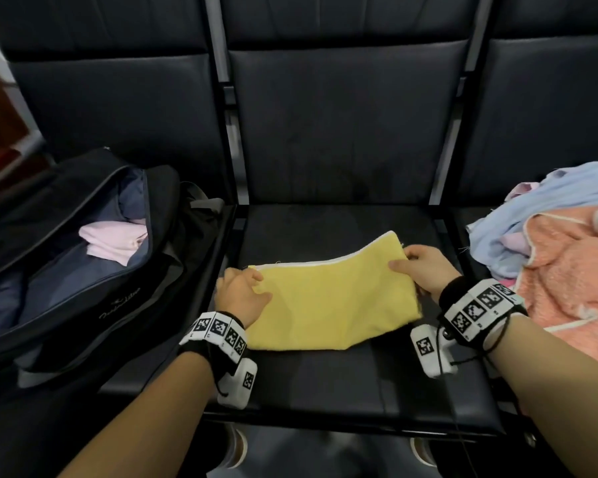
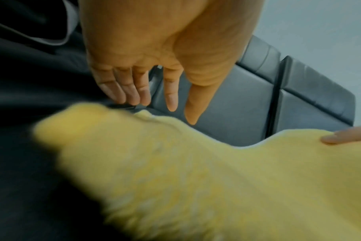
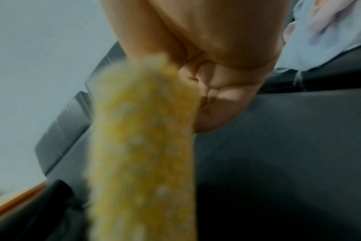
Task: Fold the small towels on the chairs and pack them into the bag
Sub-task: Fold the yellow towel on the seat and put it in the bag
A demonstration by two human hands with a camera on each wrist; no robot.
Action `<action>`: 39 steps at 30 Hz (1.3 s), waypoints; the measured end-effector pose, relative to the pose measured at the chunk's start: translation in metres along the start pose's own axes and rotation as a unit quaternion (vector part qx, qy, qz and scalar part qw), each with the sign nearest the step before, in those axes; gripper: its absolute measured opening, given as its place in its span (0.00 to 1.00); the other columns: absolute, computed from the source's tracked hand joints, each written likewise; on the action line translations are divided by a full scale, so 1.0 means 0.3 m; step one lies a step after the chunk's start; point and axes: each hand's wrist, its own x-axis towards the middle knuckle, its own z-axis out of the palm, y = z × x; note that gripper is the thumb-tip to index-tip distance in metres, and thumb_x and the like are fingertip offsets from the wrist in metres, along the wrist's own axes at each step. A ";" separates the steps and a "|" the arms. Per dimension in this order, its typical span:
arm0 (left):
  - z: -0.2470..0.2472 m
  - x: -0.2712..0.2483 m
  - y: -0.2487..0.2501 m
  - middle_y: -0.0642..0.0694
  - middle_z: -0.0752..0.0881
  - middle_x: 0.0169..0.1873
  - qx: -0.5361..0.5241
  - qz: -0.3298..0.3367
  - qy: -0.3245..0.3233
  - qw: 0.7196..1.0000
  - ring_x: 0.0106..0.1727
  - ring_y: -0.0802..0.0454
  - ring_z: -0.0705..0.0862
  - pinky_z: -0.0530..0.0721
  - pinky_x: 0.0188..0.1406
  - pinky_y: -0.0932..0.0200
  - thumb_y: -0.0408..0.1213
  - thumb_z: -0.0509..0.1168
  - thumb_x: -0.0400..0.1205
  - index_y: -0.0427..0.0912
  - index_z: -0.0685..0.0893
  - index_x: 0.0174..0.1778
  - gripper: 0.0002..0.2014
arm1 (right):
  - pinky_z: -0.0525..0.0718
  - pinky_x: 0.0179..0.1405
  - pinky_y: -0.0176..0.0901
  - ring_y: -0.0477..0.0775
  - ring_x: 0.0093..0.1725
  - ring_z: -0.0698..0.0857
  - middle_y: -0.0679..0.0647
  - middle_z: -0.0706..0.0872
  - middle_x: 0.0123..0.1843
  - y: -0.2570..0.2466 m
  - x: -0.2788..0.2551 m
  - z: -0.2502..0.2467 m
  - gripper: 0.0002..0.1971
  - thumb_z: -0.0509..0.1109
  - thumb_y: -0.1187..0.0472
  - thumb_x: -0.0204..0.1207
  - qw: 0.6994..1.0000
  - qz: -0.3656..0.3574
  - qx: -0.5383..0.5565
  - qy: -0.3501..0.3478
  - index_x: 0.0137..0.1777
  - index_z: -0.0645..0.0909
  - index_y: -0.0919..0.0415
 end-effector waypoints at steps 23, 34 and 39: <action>-0.091 0.028 -0.084 0.41 0.89 0.55 -0.390 -0.065 -0.116 0.911 0.55 0.47 0.89 0.87 0.43 0.57 0.18 0.61 0.80 0.45 0.83 0.59 0.20 | 0.90 0.40 0.45 0.56 0.40 0.89 0.48 0.89 0.45 -0.131 -0.127 0.409 0.07 0.73 0.62 0.77 0.959 -0.177 -0.064 -0.213 0.50 0.89 0.49; -0.048 -0.008 -0.158 0.51 0.76 0.53 -0.082 0.001 0.027 0.996 0.59 0.44 0.80 0.80 0.65 0.52 0.30 0.69 0.74 0.55 0.84 0.58 0.20 | 0.78 0.62 0.41 0.49 0.60 0.75 0.46 0.76 0.60 -0.038 -0.175 0.485 0.22 0.80 0.54 0.68 0.849 -0.249 -0.359 -0.297 0.62 0.82 0.48; -0.058 -0.089 -0.082 0.59 0.78 0.55 0.005 0.131 -0.123 0.984 0.66 0.52 0.75 0.75 0.72 0.50 0.39 0.70 0.74 0.57 0.88 0.56 0.15 | 0.80 0.56 0.51 0.55 0.60 0.72 0.50 0.73 0.61 -0.018 -0.181 0.525 0.20 0.72 0.66 0.70 0.805 -0.293 -0.443 -0.266 0.60 0.75 0.51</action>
